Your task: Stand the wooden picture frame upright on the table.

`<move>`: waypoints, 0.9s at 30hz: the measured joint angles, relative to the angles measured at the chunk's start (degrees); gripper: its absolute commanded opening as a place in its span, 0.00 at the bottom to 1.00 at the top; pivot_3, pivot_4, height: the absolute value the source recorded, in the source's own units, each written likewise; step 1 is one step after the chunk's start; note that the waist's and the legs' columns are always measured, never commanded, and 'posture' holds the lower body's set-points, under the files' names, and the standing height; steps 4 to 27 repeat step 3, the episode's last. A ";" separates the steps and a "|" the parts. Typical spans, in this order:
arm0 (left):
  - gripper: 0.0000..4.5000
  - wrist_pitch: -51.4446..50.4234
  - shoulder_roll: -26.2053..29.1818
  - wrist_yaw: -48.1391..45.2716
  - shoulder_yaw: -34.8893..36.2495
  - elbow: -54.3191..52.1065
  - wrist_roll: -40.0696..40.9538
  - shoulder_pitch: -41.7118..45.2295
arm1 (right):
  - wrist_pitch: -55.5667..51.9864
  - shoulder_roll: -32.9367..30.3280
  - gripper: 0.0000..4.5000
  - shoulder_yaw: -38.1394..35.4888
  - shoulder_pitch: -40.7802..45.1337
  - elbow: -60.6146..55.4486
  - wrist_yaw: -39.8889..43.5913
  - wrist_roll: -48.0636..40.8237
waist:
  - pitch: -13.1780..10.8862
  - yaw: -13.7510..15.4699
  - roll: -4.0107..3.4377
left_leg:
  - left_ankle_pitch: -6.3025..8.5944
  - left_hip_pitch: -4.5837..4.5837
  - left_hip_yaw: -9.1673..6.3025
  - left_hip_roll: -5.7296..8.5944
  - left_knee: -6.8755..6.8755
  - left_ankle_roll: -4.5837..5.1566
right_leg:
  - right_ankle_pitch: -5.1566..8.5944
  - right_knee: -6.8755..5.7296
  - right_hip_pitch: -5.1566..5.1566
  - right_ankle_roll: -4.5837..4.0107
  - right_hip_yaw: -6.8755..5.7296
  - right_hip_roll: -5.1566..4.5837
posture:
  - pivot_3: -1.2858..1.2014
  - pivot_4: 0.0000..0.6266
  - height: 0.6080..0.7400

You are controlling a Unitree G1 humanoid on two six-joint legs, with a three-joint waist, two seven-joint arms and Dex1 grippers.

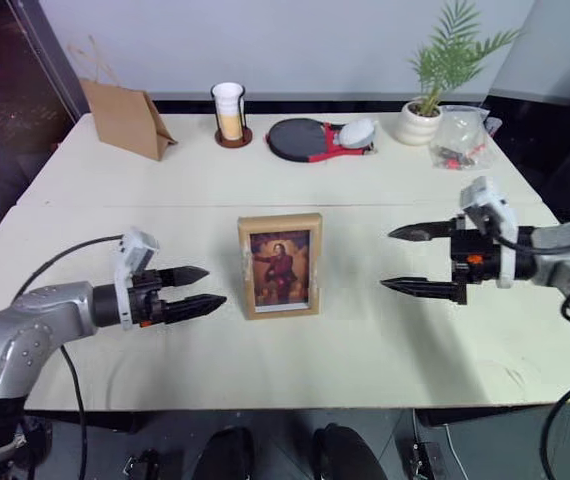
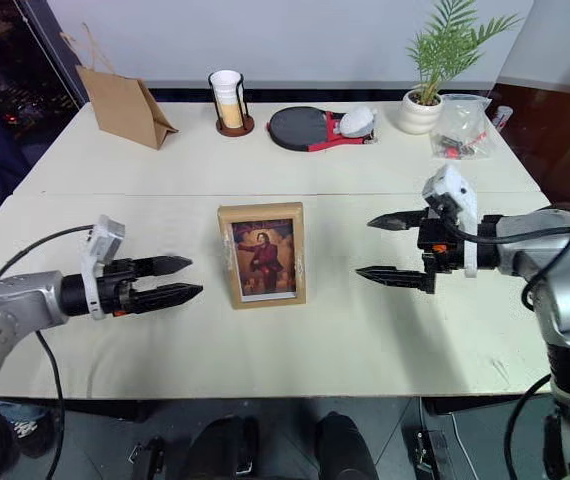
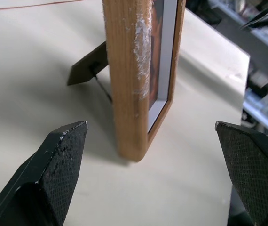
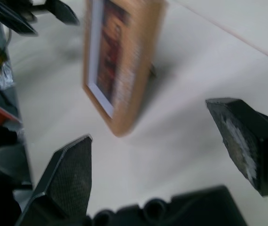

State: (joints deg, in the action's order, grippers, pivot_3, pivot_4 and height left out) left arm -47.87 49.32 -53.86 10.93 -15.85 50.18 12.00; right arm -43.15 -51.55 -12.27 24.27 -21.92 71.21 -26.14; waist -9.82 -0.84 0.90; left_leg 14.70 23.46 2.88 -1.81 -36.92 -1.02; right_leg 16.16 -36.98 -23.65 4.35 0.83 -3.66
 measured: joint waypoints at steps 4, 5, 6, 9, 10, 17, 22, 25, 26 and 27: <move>1.00 0.30 1.37 -1.18 0.76 -0.18 -0.48 -0.09 | -5.07 -0.46 0.99 -2.91 -1.98 -5.94 -3.44 -4.73 | -0.01 0.05 0.04 | 0.02 0.02 0.00 0.01 -0.06 0.04 | 0.00 0.03 0.04 -0.01 0.00 -0.05 | 0.52 0.24 1.00; 1.00 0.30 1.37 -1.18 0.76 -0.18 -0.48 -0.09 | -5.07 -0.46 0.99 -2.91 -1.98 -5.94 -3.44 -4.73 | -0.01 0.05 0.04 | 0.02 0.02 0.00 0.01 -0.06 0.04 | 0.00 0.03 0.04 -0.01 0.00 -0.05 | 0.52 0.24 1.00; 1.00 0.30 1.37 -1.18 0.76 -0.18 -0.48 -0.09 | -5.07 -0.46 0.99 -2.91 -1.98 -5.94 -3.44 -4.73 | -0.01 0.05 0.04 | 0.02 0.02 0.00 0.01 -0.06 0.04 | 0.00 0.03 0.04 -0.01 0.00 -0.05 | 0.52 0.24 1.00; 1.00 0.30 1.37 -1.18 0.76 -0.18 -0.48 -0.09 | -5.07 -0.46 0.99 -2.91 -1.98 -5.94 -3.44 -4.73 | -0.01 0.05 0.04 | 0.02 0.02 0.00 0.01 -0.06 0.04 | 0.00 0.03 0.04 -0.01 0.00 -0.05 | 0.52 0.24 1.00; 1.00 0.30 1.37 -1.18 0.76 -0.18 -0.48 -0.09 | -5.07 -0.46 0.99 -2.91 -1.98 -5.94 -3.44 -4.73 | -0.01 0.05 0.04 | 0.02 0.02 0.00 0.01 -0.06 0.04 | 0.00 0.03 0.04 -0.01 0.00 -0.05 | 0.52 0.24 1.00; 1.00 0.30 1.37 -1.18 0.76 -0.18 -0.48 -0.09 | -5.07 -0.46 0.99 -2.91 -1.98 -5.94 -3.44 -4.73 | -0.01 0.05 0.04 | 0.02 0.02 0.00 0.01 -0.06 0.04 | 0.00 0.03 0.04 -0.01 0.00 -0.05 | 0.52 0.24 1.00; 1.00 0.30 1.37 -1.18 0.76 -0.18 -0.48 -0.09 | -5.07 -0.46 0.99 -2.91 -1.98 -5.94 -3.44 -4.73 | -0.01 0.05 0.04 | 0.02 0.02 0.00 0.01 -0.06 0.04 | 0.00 0.03 0.04 -0.01 0.00 -0.05 | 0.52 0.24 1.00; 1.00 0.30 1.37 -1.18 0.76 -0.18 -0.48 -0.09 | -5.07 -0.46 0.99 -2.91 -1.98 -5.94 -3.44 -4.73 | -0.01 0.05 0.04 | 0.02 0.02 0.00 0.01 -0.06 0.04 | 0.00 0.03 0.04 -0.01 0.00 -0.05 | 0.52 0.24 1.00; 1.00 0.30 1.37 -1.18 0.76 -0.18 -0.48 -0.09 | -5.07 -0.46 0.99 -2.91 -1.98 -5.94 -3.44 -4.73 | -0.01 0.05 0.04 | 0.02 0.02 0.00 0.01 -0.06 0.04 | 0.00 0.03 0.04 -0.01 0.00 -0.05 | 0.52 0.24 1.00; 1.00 0.30 1.37 -1.18 0.76 -0.18 -0.48 -0.09 | -5.07 -0.46 0.99 -2.91 -1.98 -5.94 -3.44 -4.73 | -0.01 0.05 0.04 | 0.02 0.02 0.00 0.01 -0.06 0.04 | 0.00 0.03 0.04 -0.01 0.00 -0.05 | 0.52 0.24 1.00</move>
